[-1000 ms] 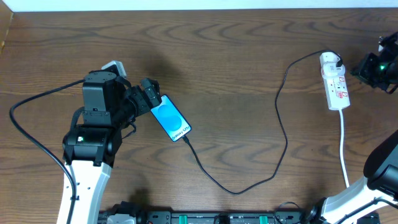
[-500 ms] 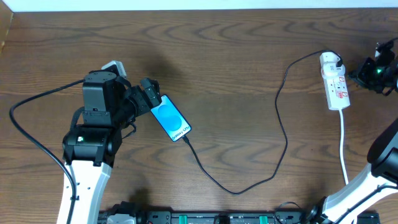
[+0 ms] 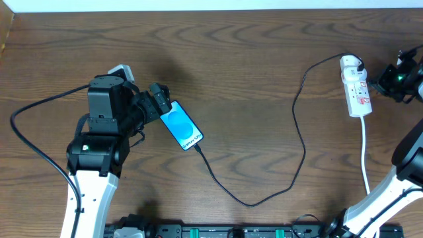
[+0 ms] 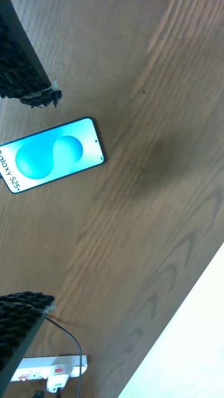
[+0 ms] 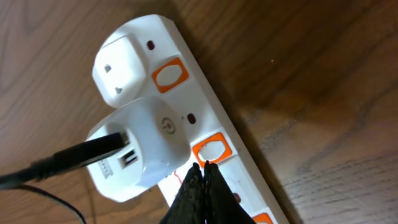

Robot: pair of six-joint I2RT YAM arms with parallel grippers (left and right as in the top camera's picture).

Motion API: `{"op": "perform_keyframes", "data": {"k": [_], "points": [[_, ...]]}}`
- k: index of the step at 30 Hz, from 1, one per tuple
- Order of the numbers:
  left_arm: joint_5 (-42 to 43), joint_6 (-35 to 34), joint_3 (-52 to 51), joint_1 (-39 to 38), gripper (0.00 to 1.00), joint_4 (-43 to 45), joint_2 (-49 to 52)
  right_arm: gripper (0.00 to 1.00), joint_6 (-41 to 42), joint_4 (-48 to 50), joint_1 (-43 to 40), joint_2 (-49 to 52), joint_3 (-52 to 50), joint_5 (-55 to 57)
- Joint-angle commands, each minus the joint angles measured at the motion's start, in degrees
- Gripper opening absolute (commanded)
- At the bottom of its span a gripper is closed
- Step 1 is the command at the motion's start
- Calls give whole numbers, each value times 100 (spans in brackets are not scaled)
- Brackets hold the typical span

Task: Plug charger to phone and switch on socket

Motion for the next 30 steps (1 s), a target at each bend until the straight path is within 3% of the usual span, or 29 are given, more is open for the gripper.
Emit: {"op": "perform_keyframes", "data": {"k": [1,30], "points": [[-35,76,125,13,96,-2,-26,1,173,70,-22,92,-20,-66],[-35,74,125,13,96,-2,-26,1,474,376,35,380,-24,-33]]}}
